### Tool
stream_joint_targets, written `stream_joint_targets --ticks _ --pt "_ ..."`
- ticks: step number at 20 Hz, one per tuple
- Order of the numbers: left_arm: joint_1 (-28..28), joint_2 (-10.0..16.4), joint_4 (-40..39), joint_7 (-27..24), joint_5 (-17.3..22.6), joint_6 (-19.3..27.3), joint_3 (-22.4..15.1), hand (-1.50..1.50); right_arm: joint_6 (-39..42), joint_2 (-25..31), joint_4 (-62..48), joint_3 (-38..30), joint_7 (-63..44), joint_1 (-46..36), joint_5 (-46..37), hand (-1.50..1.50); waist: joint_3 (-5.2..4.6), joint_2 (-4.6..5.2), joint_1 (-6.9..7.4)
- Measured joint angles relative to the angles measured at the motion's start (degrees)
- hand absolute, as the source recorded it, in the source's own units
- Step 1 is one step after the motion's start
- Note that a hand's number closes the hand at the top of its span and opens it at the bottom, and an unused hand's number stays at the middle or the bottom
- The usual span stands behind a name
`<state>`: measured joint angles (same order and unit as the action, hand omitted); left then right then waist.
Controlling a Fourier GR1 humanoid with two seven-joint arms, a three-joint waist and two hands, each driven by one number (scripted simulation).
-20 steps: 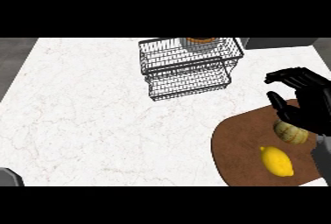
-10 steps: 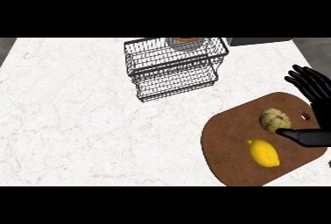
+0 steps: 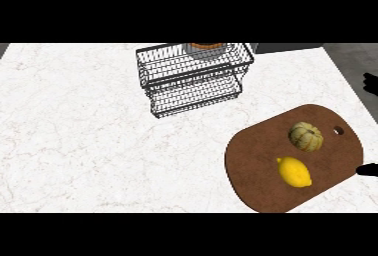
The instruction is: Pick the squash from the cutting board and place it in the tiered basket
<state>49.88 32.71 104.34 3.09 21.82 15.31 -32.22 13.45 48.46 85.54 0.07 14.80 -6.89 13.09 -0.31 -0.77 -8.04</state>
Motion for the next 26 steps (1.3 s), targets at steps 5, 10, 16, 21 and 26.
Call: stream_joint_targets --ticks 5,10,16,21,26 --pt "-1.0 -1.0 0.4 0.5 1.1 0.5 -1.3 0.00 0.6 5.5 1.1 0.8 -2.4 0.5 -5.1 -1.50 -0.19 -0.11 0.05" --pt "-2.4 -1.8 0.1 0.8 2.0 1.2 -2.3 0.00 1.4 7.4 2.7 2.5 -5.6 0.7 -6.9 -1.50 -0.29 -0.07 0.61" --pt "-3.9 -2.3 -0.6 0.6 2.5 2.3 -3.5 0.00 0.6 8.8 4.5 4.8 -10.1 1.5 -10.7 -1.50 -0.29 -0.06 0.92" --pt "-5.0 -2.6 -1.0 0.5 2.7 3.6 -4.3 0.00 -0.3 9.3 5.8 7.0 -13.8 2.5 -13.9 -1.50 -0.21 0.04 1.18" --pt "-6.1 -2.7 -1.2 0.7 3.7 4.5 -5.0 0.00 -0.9 8.5 7.4 9.5 -16.8 3.2 -15.8 -1.50 -0.17 0.20 1.58"
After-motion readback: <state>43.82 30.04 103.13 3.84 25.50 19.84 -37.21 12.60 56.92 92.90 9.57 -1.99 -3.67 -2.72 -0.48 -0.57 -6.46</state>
